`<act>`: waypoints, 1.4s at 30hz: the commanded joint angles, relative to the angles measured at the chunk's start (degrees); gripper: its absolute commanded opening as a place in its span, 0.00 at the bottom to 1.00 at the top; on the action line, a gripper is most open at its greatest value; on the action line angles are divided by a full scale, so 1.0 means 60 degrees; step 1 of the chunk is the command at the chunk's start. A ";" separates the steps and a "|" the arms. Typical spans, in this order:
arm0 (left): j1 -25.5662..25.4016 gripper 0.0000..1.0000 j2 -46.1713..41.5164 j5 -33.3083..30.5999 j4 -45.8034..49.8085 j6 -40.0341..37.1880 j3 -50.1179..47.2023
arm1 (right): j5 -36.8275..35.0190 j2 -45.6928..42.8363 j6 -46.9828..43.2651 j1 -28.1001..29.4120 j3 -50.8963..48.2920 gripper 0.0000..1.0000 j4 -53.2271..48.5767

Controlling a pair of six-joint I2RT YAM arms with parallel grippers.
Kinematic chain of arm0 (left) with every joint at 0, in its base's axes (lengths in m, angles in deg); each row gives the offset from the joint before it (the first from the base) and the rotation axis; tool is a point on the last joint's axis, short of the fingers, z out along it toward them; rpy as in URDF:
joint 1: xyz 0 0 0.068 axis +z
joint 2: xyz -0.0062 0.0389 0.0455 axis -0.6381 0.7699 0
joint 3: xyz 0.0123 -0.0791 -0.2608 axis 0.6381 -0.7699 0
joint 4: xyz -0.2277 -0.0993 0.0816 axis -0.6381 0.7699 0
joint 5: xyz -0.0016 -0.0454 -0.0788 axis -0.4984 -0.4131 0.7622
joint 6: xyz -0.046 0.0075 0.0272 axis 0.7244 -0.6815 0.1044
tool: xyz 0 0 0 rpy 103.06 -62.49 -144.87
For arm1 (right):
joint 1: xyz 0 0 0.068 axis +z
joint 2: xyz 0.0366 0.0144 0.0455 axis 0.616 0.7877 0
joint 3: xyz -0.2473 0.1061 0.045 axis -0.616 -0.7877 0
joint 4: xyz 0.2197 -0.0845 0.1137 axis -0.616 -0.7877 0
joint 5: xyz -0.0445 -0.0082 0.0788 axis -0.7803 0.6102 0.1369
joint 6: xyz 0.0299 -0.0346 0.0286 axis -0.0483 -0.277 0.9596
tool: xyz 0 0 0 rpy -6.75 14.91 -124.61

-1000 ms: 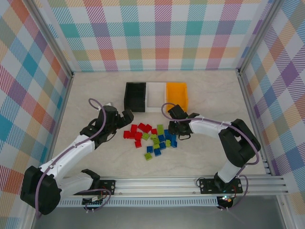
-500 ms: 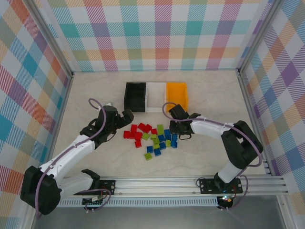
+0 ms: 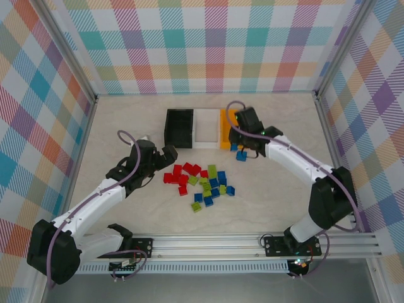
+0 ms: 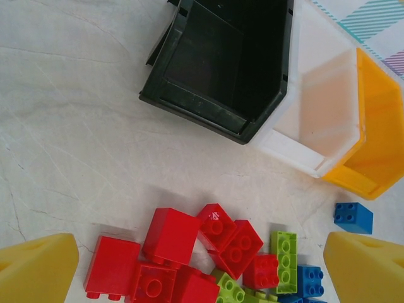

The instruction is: Sort the legos into containers by color

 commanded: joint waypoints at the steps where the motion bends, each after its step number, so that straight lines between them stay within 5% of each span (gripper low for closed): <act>1: -0.0107 1.00 -0.0164 0.0102 0.0206 0.0153 -0.0144 | -0.0218 0.1321 -0.0582 -0.0407 0.1053 0.20 -0.0128; 13: -0.0124 0.96 -0.0318 0.0148 0.0849 0.0281 -0.0478 | -0.0014 0.4646 -0.1048 -0.0911 0.4299 0.25 -0.0117; 19: -0.0123 0.92 -0.0186 0.0073 0.1275 0.0383 -0.0581 | 0.0172 0.4838 -0.0882 -0.0924 0.4910 0.55 -0.0381; 29: -0.0427 0.87 0.0832 0.0720 0.1268 0.0077 -0.0487 | 0.0591 0.2461 -0.0671 -0.0771 0.2058 0.58 0.0520; 37: -0.0912 0.72 0.3615 -0.0732 0.2212 -0.0770 0.1711 | 0.0806 0.1439 -0.0348 -0.0699 0.0286 0.54 0.1085; 42: -0.1174 0.71 0.4497 -0.1329 0.2385 -0.1365 0.2340 | 0.0674 0.1229 -0.0371 -0.0705 -0.0078 0.54 0.1115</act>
